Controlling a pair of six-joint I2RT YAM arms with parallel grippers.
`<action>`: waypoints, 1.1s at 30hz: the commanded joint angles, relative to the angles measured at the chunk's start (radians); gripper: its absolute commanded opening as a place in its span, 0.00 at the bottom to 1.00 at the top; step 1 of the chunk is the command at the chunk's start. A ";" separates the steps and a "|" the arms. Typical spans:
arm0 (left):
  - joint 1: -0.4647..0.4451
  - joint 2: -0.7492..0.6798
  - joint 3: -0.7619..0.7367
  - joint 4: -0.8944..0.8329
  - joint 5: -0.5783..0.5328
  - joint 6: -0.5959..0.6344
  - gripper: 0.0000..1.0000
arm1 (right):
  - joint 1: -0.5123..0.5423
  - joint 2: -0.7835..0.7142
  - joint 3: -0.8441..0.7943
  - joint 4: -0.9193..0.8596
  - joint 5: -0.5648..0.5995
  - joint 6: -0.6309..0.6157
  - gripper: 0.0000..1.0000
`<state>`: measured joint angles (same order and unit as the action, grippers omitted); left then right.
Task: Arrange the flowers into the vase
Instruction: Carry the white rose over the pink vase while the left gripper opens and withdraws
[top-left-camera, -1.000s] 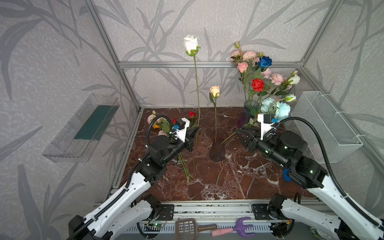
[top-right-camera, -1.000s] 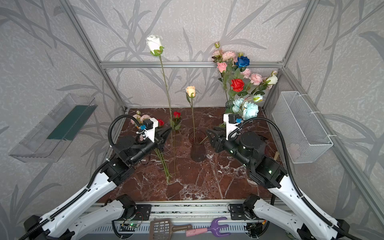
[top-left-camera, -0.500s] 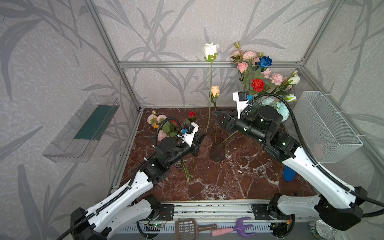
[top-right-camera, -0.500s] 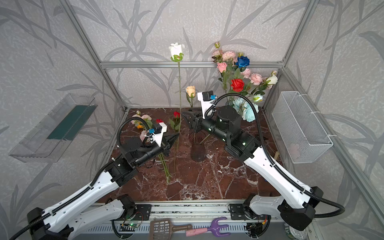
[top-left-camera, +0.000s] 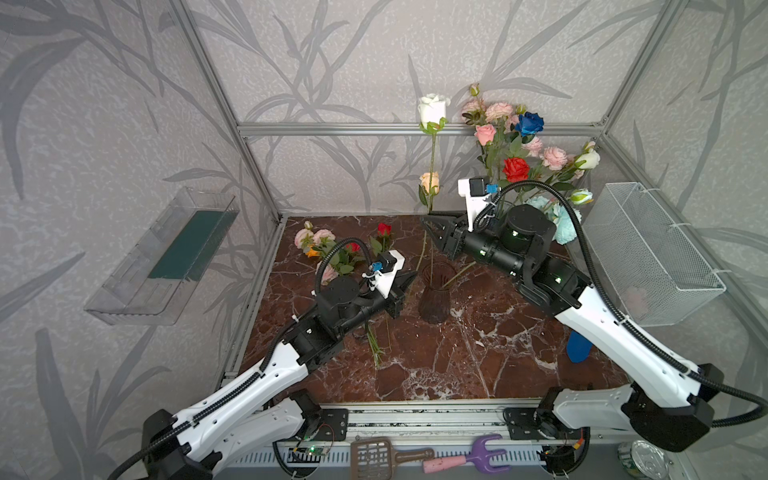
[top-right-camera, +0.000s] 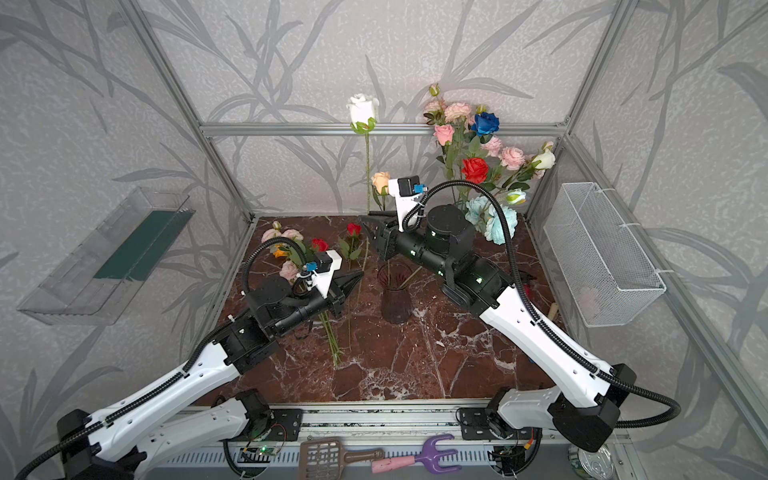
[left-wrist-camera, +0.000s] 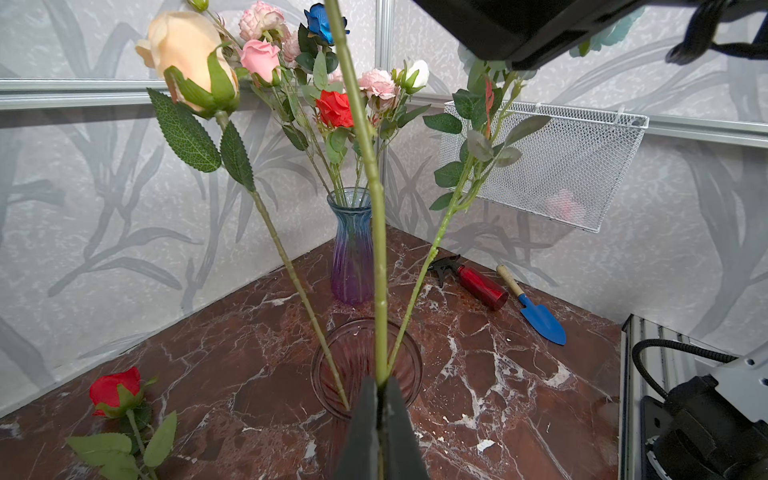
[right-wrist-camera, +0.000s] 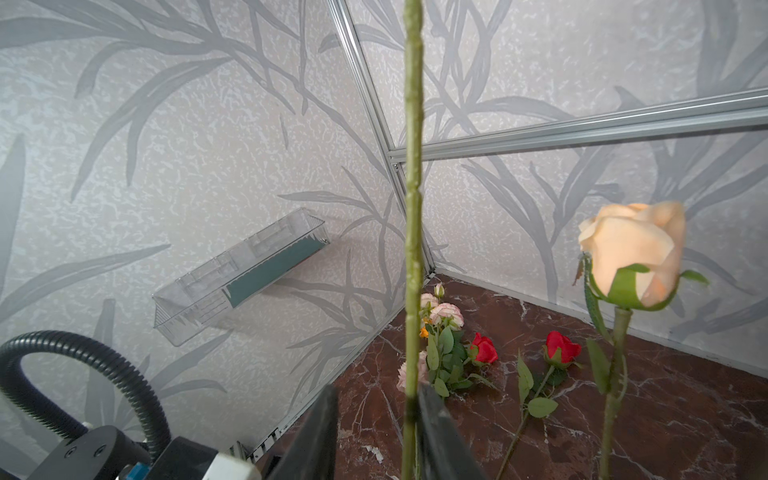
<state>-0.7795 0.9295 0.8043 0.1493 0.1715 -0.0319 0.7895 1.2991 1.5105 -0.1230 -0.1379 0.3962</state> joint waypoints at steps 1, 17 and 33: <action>-0.007 0.002 0.003 0.010 -0.015 0.033 0.00 | 0.005 0.002 0.041 0.027 0.012 -0.004 0.31; -0.022 -0.009 -0.001 0.004 -0.036 0.057 0.00 | 0.004 0.036 0.066 0.005 0.027 -0.023 0.11; -0.022 -0.118 -0.092 0.155 -0.316 0.008 0.67 | 0.005 -0.049 0.062 -0.036 0.132 -0.116 0.04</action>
<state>-0.7979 0.8413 0.7280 0.2256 -0.0204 -0.0208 0.7895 1.2942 1.5398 -0.1493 -0.0605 0.3309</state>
